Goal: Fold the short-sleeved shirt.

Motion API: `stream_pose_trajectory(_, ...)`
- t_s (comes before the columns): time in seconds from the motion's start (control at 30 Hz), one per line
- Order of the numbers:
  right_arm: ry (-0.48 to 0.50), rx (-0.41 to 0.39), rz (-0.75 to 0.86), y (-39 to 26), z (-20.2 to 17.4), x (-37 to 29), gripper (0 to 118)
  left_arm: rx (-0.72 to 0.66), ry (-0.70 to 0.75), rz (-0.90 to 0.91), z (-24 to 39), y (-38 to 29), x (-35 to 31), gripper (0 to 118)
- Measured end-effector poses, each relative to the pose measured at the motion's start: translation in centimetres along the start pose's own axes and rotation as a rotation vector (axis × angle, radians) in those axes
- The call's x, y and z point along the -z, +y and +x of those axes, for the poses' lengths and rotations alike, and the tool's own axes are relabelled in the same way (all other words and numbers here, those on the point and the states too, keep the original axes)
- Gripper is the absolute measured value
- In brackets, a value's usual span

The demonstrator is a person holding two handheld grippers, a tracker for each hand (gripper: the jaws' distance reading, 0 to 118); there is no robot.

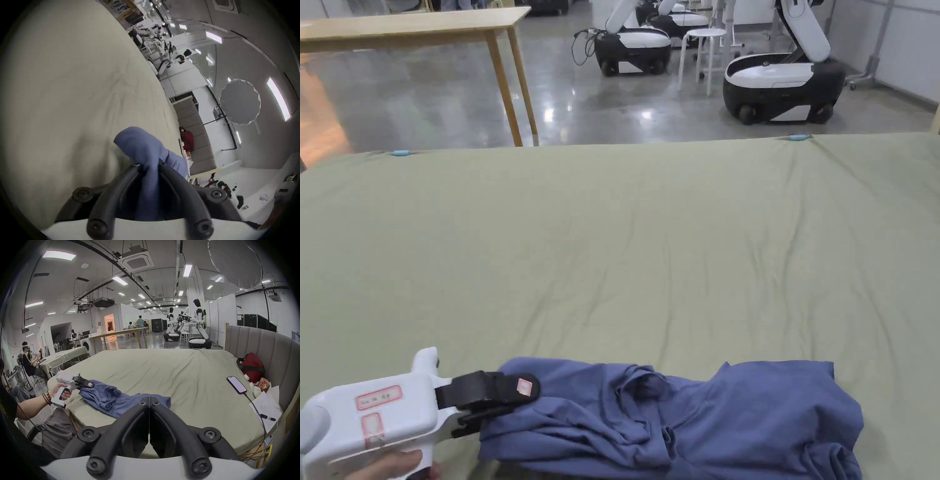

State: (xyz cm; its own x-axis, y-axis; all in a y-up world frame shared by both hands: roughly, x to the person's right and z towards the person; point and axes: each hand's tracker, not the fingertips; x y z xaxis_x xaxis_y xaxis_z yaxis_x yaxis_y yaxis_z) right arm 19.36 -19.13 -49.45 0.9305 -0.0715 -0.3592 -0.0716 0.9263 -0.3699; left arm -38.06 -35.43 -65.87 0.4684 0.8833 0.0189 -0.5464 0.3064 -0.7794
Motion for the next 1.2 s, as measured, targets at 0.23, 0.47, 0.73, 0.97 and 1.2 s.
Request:
stream_pose_trajectory(0.23, 0.015, 0.009, 0.02, -0.2, 0.2, -0.2, 1, -0.012, 0.088, 0.12, -1.8, 1.5, -8.5, 8)
stream_pose_trajectory(0.47, 0.03, 0.001, 0.012, -0.2, -0.2, 0.2, 1, 0.037, 0.117, 0.11, 2.4, 0.9, -8.2, 8)
stream_pose_trajectory(0.73, 0.02, -0.003, 0.004, -0.4, 0.2, -0.1, 2, 0.16, 0.123, -0.004, 14.3, -0.2, -1.6, 8)
stream_pose_trajectory(0.97, -0.004, 0.015, 0.003, -1.4, 1.5, -1.4, 2, 0.14, 0.128, -0.141, 17.1, -3.3, 10.3, 8)
stream_pose_trajectory(1.2, -0.055, 0.038, 0.008, -1.9, 3.0, -3.1, 2, 0.097, 0.193, -0.237, 14.0, -6.6, 19.8, 8)
